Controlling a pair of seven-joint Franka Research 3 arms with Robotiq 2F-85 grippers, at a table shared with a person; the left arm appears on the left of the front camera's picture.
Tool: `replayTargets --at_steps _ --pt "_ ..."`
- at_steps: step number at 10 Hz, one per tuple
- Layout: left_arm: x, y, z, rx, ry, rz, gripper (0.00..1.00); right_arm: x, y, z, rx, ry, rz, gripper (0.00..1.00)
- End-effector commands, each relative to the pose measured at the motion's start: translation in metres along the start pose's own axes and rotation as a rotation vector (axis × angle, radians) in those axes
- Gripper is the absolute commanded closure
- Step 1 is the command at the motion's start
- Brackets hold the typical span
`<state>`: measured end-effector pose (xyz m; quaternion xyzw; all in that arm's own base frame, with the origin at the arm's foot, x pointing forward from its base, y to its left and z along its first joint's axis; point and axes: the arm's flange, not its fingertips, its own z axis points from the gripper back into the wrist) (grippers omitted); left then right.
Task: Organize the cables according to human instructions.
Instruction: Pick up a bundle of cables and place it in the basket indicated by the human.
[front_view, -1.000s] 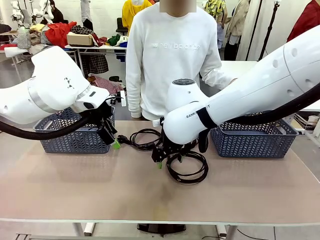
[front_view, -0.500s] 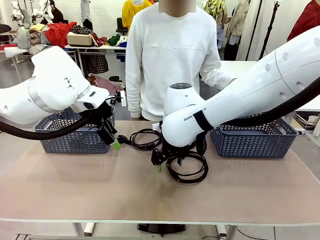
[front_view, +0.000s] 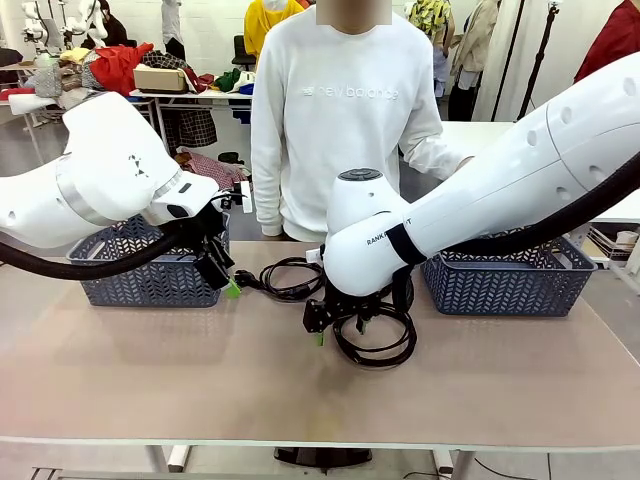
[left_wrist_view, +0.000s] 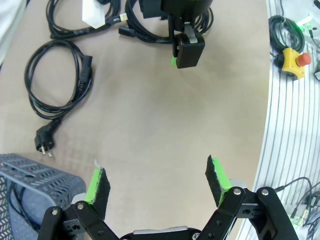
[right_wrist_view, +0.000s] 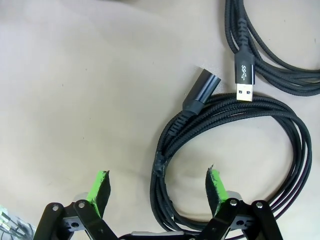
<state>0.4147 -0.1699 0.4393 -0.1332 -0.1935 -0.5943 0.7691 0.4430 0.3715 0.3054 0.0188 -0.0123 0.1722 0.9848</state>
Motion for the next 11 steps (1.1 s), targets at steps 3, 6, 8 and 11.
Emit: replayTargets --at_steps 3,6,8,11 --pt "-0.0007 0.0021 0.0012 0.003 -0.001 0.003 0.00 0.0098 0.0056 -0.0047 -0.040 0.009 -0.005 0.19" --pt "-0.0007 0.0021 0.0012 0.003 -0.001 0.003 0.00 0.0096 0.0059 -0.0030 -0.051 -0.009 -0.008 0.42" --pt "-0.0007 0.0021 0.0012 0.003 -0.001 0.003 0.00 0.0097 0.0057 -0.0027 -0.061 -0.020 -0.009 0.59" --pt "-0.0007 0.0021 0.0012 0.003 -0.001 0.003 0.00 0.0089 0.0061 -0.0022 -0.056 -0.018 -0.007 0.88"
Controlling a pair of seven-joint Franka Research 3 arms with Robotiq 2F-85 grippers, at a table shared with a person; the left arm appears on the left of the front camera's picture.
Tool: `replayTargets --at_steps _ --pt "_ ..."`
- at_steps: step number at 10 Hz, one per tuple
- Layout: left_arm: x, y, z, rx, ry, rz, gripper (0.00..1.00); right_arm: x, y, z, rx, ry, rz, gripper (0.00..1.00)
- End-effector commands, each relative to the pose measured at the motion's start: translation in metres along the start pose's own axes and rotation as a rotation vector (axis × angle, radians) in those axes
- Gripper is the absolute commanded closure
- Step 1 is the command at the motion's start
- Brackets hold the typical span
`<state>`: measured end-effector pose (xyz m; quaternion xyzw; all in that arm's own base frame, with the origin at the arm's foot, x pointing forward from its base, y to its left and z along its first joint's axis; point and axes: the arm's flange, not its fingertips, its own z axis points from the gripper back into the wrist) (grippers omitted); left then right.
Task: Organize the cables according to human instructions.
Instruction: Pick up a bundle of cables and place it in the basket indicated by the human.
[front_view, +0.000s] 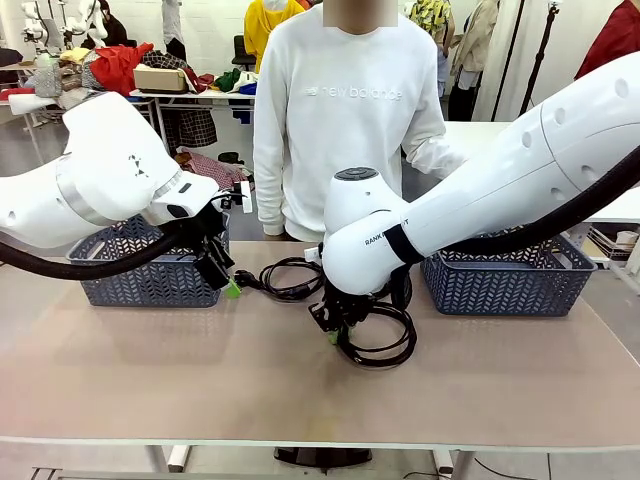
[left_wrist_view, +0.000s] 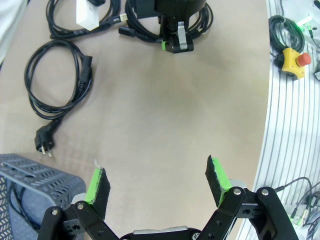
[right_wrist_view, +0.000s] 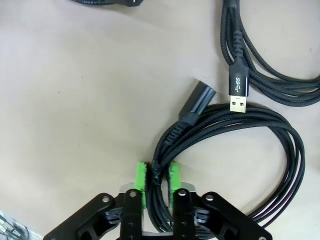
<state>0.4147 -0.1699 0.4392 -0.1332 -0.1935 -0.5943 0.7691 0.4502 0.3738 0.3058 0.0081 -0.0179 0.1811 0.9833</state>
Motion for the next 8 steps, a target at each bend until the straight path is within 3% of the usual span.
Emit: replayTargets --at_steps 1,2,8 --pt "-0.001 0.002 0.001 0.003 -0.001 0.003 0.00 -0.001 0.009 0.000 -0.029 -0.007 -0.022 0.96" --pt "-0.001 0.002 0.001 0.003 -0.001 0.003 0.00 -0.005 0.011 0.004 -0.023 -0.011 -0.020 1.00" --pt "-0.001 0.002 0.001 0.003 -0.001 0.003 0.00 -0.041 0.024 0.043 -0.054 0.009 0.027 0.97"
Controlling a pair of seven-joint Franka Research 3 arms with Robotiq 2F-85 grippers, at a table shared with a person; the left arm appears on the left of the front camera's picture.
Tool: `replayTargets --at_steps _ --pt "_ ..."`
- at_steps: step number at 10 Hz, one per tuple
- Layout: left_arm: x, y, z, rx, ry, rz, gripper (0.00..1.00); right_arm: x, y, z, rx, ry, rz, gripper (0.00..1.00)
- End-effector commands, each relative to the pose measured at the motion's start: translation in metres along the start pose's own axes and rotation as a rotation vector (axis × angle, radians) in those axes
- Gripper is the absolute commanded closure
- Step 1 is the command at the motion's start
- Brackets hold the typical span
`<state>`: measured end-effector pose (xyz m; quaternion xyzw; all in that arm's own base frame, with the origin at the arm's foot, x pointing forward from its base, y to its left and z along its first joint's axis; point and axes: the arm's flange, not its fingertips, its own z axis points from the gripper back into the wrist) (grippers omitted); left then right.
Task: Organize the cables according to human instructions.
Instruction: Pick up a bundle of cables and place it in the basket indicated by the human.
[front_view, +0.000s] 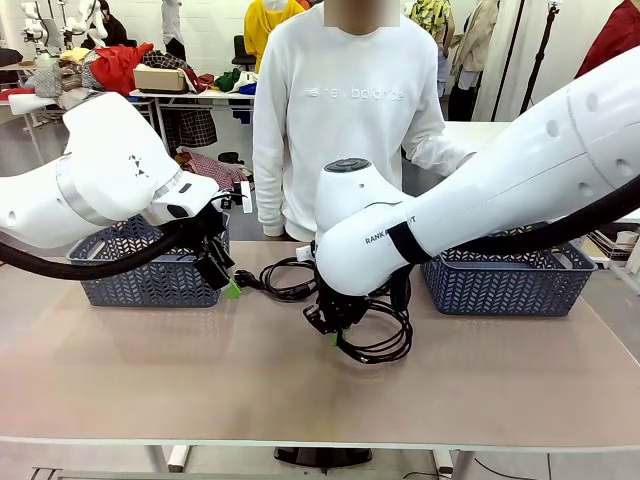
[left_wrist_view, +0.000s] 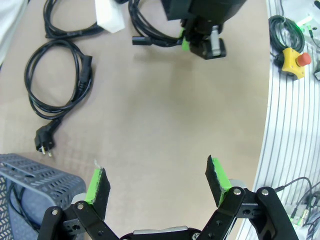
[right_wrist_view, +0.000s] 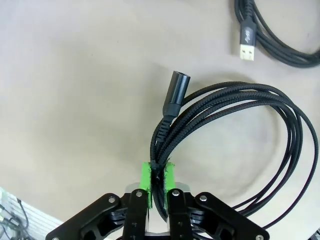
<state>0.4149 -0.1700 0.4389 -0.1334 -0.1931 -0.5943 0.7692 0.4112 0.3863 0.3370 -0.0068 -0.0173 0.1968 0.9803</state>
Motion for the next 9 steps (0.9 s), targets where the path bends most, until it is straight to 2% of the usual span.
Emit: replayTargets --at_steps 1,4,7,9 --pt "-0.001 0.002 0.002 0.004 -0.001 0.002 0.00 -0.015 -0.008 0.023 -0.013 -0.008 0.059 0.97" --pt "-0.001 0.002 0.002 0.004 -0.001 0.002 0.00 -0.032 -0.044 0.066 0.042 0.006 0.352 0.97" --pt "-0.001 0.002 0.002 0.004 -0.001 0.002 0.00 -0.038 -0.092 0.116 0.010 0.010 0.591 0.97" --pt "-0.001 0.002 0.002 0.004 -0.001 0.002 0.00 -0.036 -0.123 0.143 -0.021 0.033 0.678 0.97"
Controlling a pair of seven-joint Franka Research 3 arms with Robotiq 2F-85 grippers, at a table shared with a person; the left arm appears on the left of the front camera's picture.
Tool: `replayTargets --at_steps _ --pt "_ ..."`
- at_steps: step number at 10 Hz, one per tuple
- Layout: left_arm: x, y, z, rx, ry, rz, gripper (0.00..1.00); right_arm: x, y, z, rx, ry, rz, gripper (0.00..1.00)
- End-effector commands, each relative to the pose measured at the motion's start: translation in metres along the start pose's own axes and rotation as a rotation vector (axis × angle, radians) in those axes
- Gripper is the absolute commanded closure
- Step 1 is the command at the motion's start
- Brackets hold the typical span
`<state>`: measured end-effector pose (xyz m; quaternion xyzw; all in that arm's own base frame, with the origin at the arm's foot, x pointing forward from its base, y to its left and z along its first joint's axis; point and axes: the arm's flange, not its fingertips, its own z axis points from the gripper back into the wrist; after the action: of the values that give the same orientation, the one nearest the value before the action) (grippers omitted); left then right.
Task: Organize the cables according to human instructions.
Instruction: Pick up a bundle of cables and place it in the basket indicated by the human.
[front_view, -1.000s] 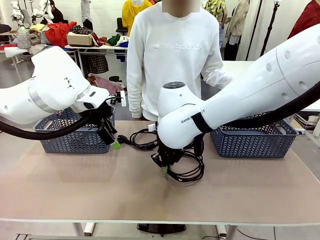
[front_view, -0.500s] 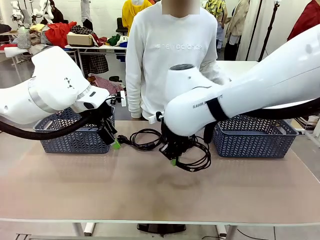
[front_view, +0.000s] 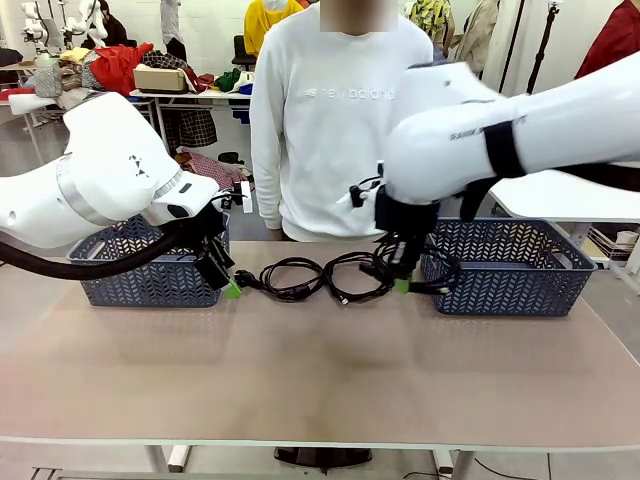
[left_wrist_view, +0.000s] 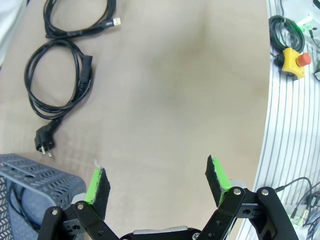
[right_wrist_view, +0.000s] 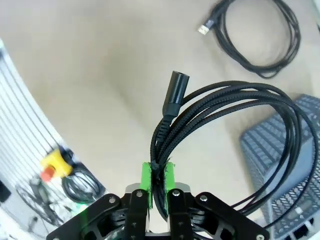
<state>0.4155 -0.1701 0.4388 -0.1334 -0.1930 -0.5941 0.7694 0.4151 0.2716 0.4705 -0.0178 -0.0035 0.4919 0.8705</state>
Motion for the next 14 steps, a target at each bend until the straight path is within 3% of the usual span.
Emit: replayTargets --at_steps 1,5,6,12,13,14 --pt "-0.001 0.001 0.002 0.004 -0.001 0.002 0.00 -0.018 -0.024 0.021 -0.019 0.023 0.070 0.97" --pt "-0.001 0.001 0.002 0.004 -0.001 0.002 0.00 -0.045 -0.080 0.039 0.006 0.062 0.199 0.97" --pt "-0.001 0.001 0.002 0.004 -0.001 0.002 0.00 -0.041 -0.060 0.030 -0.005 0.045 0.137 0.97" --pt "-0.001 0.001 0.002 0.004 -0.001 0.002 0.00 -0.041 -0.060 0.030 -0.005 0.045 0.137 0.97" --pt "-0.001 0.001 0.002 0.004 -0.001 0.002 0.00 -0.040 -0.062 0.030 0.002 0.055 0.160 0.88" --pt "-0.001 0.001 0.002 0.004 -0.001 0.002 0.00 -0.046 -0.081 0.028 -0.025 0.065 0.158 0.88"
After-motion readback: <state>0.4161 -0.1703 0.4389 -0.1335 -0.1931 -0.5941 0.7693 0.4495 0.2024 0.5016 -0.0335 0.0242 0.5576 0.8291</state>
